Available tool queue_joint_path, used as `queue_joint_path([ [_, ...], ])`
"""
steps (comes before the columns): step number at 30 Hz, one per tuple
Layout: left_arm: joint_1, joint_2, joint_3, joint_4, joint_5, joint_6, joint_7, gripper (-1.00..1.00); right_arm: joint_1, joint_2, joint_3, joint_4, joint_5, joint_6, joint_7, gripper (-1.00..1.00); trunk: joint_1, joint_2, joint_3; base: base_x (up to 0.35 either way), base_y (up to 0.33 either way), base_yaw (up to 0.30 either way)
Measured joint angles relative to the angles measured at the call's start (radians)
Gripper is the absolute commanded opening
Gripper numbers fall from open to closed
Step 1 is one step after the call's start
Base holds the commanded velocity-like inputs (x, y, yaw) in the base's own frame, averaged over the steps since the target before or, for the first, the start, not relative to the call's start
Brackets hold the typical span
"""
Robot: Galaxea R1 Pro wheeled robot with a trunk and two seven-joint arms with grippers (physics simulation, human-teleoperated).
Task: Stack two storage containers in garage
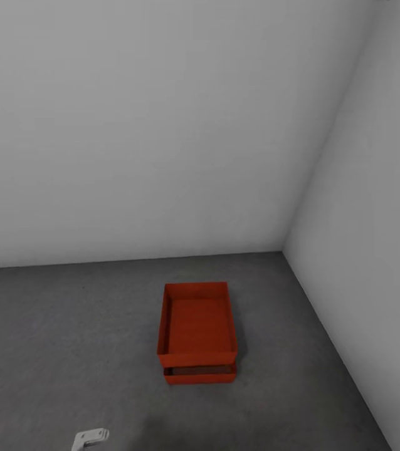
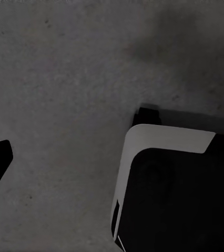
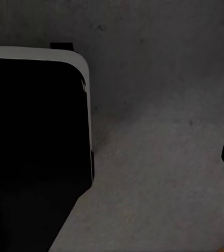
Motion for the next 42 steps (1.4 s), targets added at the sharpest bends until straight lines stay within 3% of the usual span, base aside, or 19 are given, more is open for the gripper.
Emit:
queue_joint_path([
  [42,0.000,0.000,0.000,0.000,0.000,-0.001,0.000,1.00,0.000,0.002,0.000,0.000,0.001,0.000,0.000,1.00,0.000,0.000,0.066,0.000,0.000,0.000],
])
